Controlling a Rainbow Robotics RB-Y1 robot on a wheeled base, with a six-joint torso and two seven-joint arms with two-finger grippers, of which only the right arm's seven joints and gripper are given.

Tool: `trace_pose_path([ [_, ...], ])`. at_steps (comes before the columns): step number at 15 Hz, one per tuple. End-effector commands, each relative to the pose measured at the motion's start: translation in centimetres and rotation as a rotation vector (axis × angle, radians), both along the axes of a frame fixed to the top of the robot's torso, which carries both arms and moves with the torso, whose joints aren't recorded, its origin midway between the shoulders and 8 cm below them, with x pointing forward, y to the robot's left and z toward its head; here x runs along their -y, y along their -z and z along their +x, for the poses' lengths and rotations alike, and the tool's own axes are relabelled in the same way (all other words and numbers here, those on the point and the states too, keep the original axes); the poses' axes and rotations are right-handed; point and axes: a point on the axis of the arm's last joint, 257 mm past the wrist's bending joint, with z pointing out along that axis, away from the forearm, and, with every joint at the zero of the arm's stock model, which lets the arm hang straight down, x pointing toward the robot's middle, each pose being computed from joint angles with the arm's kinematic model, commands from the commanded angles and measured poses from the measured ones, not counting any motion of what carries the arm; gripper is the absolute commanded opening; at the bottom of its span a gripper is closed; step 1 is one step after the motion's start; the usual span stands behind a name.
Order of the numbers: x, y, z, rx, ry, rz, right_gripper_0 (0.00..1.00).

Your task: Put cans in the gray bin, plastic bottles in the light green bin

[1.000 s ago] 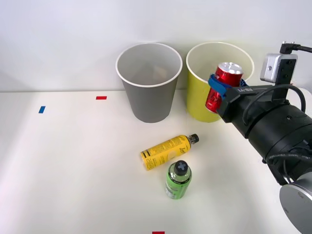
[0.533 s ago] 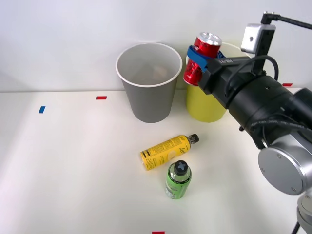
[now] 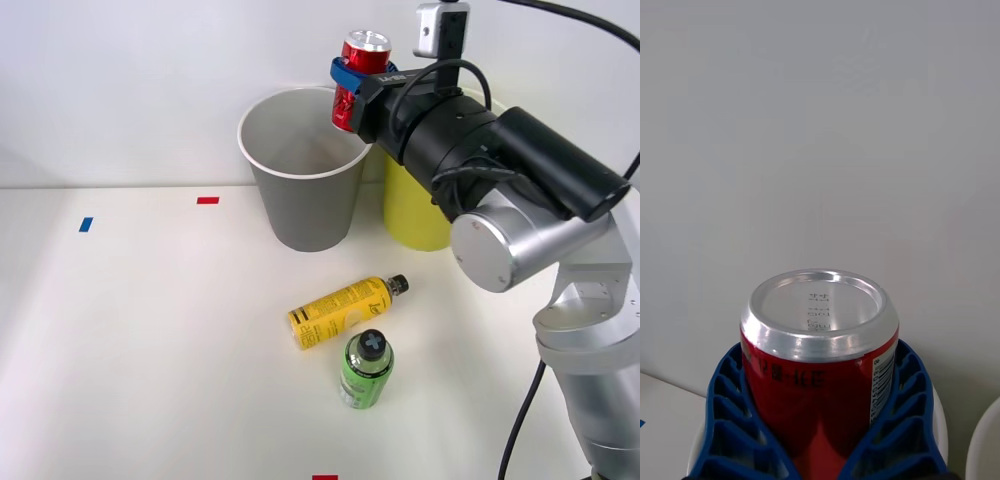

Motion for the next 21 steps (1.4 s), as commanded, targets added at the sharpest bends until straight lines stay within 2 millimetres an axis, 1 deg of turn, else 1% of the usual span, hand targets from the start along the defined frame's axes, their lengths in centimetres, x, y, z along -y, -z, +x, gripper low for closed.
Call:
trace_pose_path([
  [1,-2.6,1.4,2.0,0.053,-0.001,-0.057,0.00],
  [6,-5.4,1.7,4.1,0.064,-0.012,-0.134,0.00],
  [8,-5.8,1.8,4.9,0.068,-0.010,-0.140,0.00],
  [9,-6.0,1.8,4.9,0.069,-0.014,-0.131,0.00],
  [10,-6.0,1.9,4.9,0.065,-0.014,-0.130,0.04],
  [11,-6.1,2.1,4.8,0.063,-0.018,-0.132,0.31],
  [12,-6.1,2.2,4.8,0.059,-0.020,-0.131,0.74],
  [13,-6.3,2.4,4.7,0.056,-0.025,-0.132,1.00],
  [15,-6.4,2.6,4.6,0.058,-0.028,-0.140,1.00],
  [18,-6.3,1.9,4.4,0.088,-0.031,-0.132,1.00],
  [20,-5.6,1.3,4.3,0.130,-0.029,-0.126,1.00],
  [21,-4.9,1.4,4.1,0.157,-0.029,-0.112,1.00],
])
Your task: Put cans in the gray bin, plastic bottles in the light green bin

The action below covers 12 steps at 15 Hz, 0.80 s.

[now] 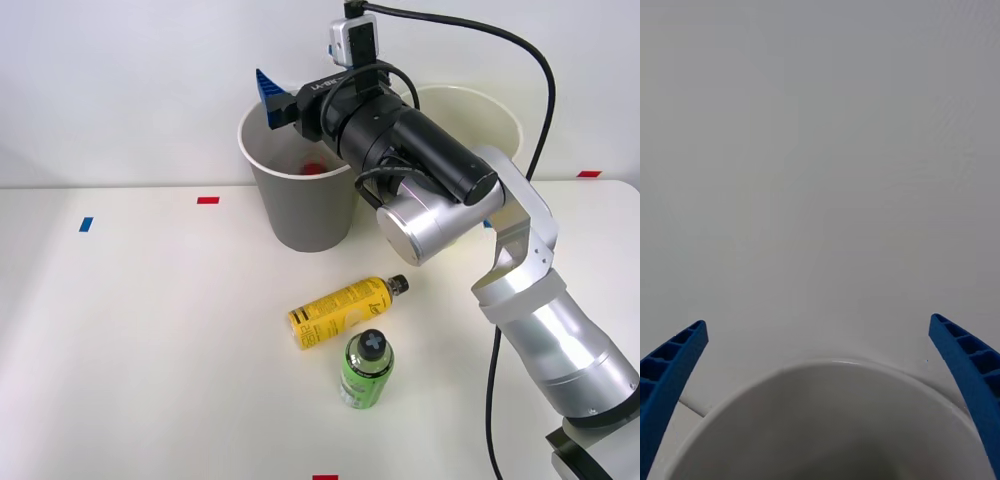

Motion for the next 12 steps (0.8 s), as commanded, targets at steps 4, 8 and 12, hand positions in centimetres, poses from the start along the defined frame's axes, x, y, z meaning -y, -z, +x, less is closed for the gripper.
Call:
trace_pose_path([
  [4,4.8,0.8,-2.7,0.174,-0.022,0.124,1.00],
  [8,9.8,2.7,-7.4,0.202,-0.010,0.209,1.00],
  [12,14.6,4.6,-13.2,0.165,0.052,0.247,1.00],
])
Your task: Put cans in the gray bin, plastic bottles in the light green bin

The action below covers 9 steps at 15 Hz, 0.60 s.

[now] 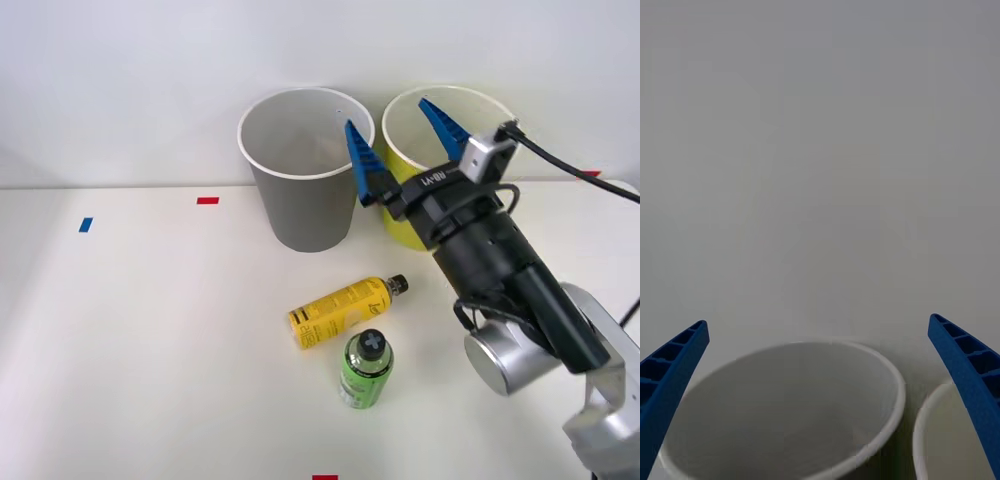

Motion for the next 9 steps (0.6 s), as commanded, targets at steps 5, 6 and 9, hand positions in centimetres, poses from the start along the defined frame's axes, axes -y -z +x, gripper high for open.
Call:
trace_pose_path([
  [5,8.9,3.8,-8.7,-0.088,0.164,0.026,1.00],
  [6,10.1,4.9,-9.8,-0.099,0.190,0.037,1.00],
  [9,12.7,7.6,-12.3,-0.148,0.255,0.060,1.00],
])
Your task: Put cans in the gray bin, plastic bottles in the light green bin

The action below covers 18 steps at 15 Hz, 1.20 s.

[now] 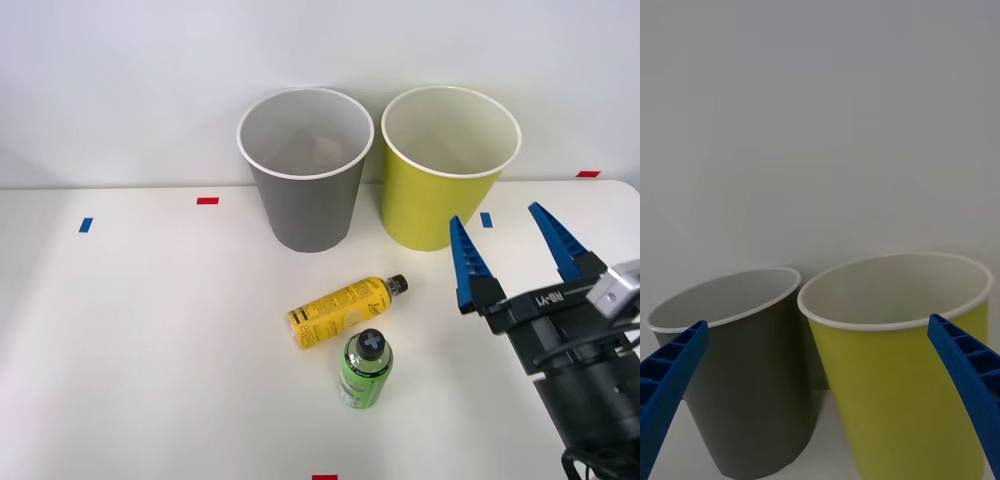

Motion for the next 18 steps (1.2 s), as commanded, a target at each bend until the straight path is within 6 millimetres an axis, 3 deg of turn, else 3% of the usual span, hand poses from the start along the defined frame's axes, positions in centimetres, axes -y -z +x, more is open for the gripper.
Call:
trace_pose_path([
  [1,2.7,2.1,-2.5,-0.032,0.075,0.028,1.00],
  [6,5.4,4.3,-4.8,-0.033,0.190,0.103,1.00],
  [10,8.2,8.7,-5.6,-0.008,0.277,0.114,1.00],
  [13,10.1,10.8,-6.2,-0.054,0.320,0.106,1.00],
  [15,11.9,11.7,-6.7,-0.069,0.384,0.109,1.00],
  [18,12.7,12.7,-7.1,-0.079,0.449,0.125,1.00],
])
